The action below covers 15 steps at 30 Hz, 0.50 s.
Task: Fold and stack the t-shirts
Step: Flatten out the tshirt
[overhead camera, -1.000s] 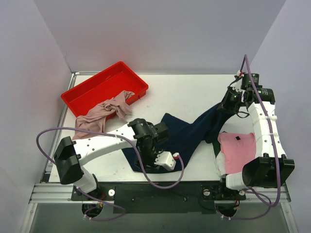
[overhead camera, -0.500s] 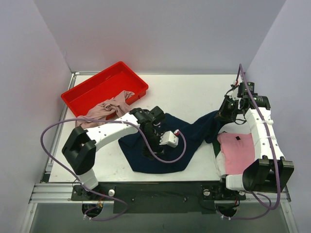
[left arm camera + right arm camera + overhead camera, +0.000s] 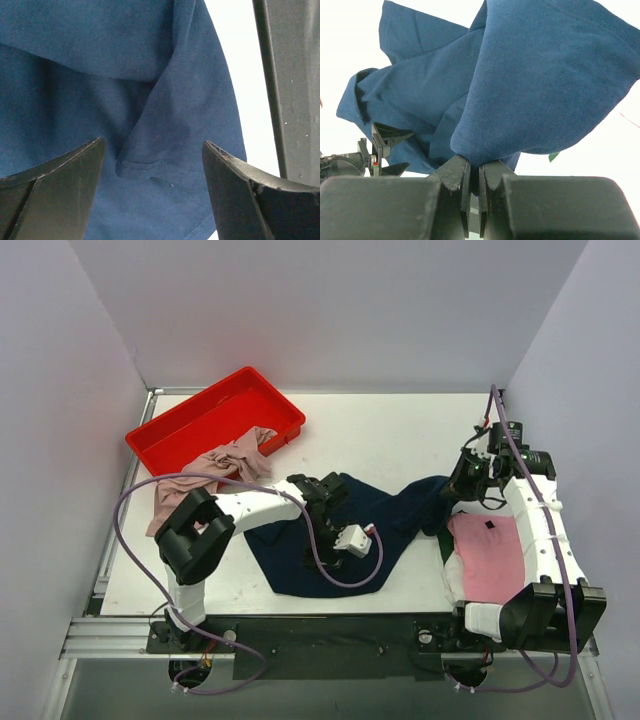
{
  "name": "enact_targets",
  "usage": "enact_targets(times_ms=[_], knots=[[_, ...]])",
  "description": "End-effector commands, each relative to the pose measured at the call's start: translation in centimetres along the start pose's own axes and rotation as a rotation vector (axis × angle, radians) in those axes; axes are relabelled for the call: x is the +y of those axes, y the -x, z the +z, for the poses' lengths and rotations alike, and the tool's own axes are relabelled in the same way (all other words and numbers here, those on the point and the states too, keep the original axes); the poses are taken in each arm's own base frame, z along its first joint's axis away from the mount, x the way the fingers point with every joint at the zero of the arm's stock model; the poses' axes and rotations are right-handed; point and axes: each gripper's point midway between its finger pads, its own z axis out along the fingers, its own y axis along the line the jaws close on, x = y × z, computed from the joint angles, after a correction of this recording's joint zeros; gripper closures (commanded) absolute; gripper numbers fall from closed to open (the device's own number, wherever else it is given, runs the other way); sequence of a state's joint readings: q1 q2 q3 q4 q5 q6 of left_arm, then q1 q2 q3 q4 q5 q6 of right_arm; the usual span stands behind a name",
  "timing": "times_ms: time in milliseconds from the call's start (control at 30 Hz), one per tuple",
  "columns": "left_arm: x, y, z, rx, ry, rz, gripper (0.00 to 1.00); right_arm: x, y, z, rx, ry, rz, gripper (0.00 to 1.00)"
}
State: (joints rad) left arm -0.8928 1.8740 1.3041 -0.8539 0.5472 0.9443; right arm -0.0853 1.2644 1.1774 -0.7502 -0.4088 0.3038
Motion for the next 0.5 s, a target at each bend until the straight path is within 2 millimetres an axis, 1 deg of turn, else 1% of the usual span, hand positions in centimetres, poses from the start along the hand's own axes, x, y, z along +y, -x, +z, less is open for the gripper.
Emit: enact_targets(times_ms=[0, 33, 67, 100, 133, 167, 200, 233, 267, 333, 367, 400, 433, 467], knots=[[0.0, 0.5, 0.8, -0.017, -0.024, 0.048, 0.17, -0.2, -0.8, -0.2, 0.001, 0.003, -0.018, 1.00], [-0.1, 0.4, 1.0, -0.014, -0.032, 0.045, 0.25, -0.2, -0.9, -0.1, 0.006, 0.000, -0.018, 1.00], [-0.5, 0.2, 1.1, -0.007, -0.050, 0.033, 0.30, -0.3, -1.0, 0.0, 0.009, 0.001, -0.017, 1.00], [-1.1, -0.1, 1.2, 0.010, -0.071, 0.030, 0.46, -0.3, -1.0, 0.0, 0.011, 0.002, -0.016, 1.00], [-1.3, -0.2, 1.2, 0.019, -0.079, 0.023, 0.53, -0.2, -1.0, 0.0, 0.011, 0.003, -0.018, 1.00], [-1.7, -0.4, 1.1, 0.030, -0.094, 0.012, 0.66, -0.1, -1.0, 0.1, 0.016, 0.008, -0.017, 1.00], [-1.9, -0.4, 1.0, 0.031, -0.100, 0.003, 0.72, -0.1, -0.8, 0.0, 0.011, 0.010, -0.016, 1.00], [-2.1, -0.4, 0.6, 0.037, -0.104, -0.012, 0.95, -0.1, -0.9, 0.1, 0.015, 0.010, -0.017, 1.00], [-2.0, -0.5, 0.4, 0.046, -0.095, -0.026, 1.00, 0.0, -0.6, -0.1, 0.007, 0.012, -0.018, 1.00], [-0.9, -0.1, -1.2, 0.059, -0.044, -0.084, 1.00, 0.2, 0.1, -0.5, -0.012, 0.014, -0.017, 1.00], [-0.2, -0.4, -2.4, 0.065, -0.010, -0.129, 1.00, 0.3, 0.6, -0.7, -0.025, 0.017, -0.005, 1.00], [1.2, 0.0, -4.3, 0.069, 0.069, -0.154, 1.00, 0.8, 1.5, -1.4, -0.049, 0.035, -0.003, 1.00], [2.9, -0.8, -6.6, 0.069, 0.143, -0.207, 1.00, 1.0, 2.3, -1.8, -0.067, 0.047, 0.016, 1.00], [5.2, -0.6, -10.8, 0.017, 0.266, -0.269, 1.00, 1.6, 4.2, -3.0, -0.111, 0.074, 0.029, 1.00]])
